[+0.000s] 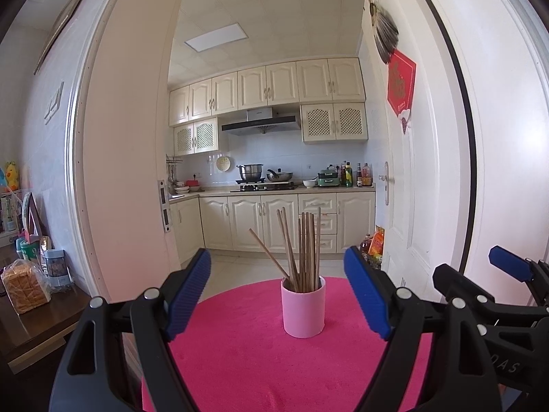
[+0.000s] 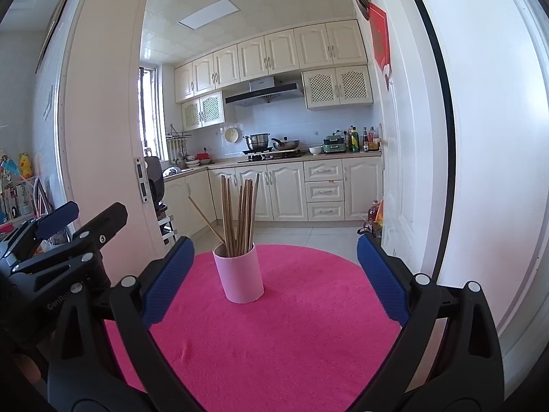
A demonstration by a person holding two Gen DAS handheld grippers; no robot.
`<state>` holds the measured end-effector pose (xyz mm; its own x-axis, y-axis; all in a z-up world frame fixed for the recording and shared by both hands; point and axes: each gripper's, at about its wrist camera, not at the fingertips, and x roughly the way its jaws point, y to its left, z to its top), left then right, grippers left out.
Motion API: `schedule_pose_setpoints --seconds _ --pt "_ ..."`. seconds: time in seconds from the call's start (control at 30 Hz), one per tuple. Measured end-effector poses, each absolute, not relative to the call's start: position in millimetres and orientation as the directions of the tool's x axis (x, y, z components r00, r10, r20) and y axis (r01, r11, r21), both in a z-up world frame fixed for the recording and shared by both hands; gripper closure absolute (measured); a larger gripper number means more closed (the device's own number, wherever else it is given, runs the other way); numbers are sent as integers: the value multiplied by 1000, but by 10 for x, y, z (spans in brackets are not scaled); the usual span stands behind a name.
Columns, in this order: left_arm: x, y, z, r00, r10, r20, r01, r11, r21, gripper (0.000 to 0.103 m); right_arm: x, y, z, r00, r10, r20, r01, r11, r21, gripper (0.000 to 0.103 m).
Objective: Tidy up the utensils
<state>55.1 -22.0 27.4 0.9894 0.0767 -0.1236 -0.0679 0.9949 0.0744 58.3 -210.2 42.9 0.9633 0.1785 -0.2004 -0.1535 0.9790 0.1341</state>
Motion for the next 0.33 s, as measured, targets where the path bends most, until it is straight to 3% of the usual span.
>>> schedule_pose_setpoints --seconds 0.33 --pt "877 -138 43 973 83 -217 -72 996 59 24 925 -2047 210 933 214 -290 -177 973 149 9"
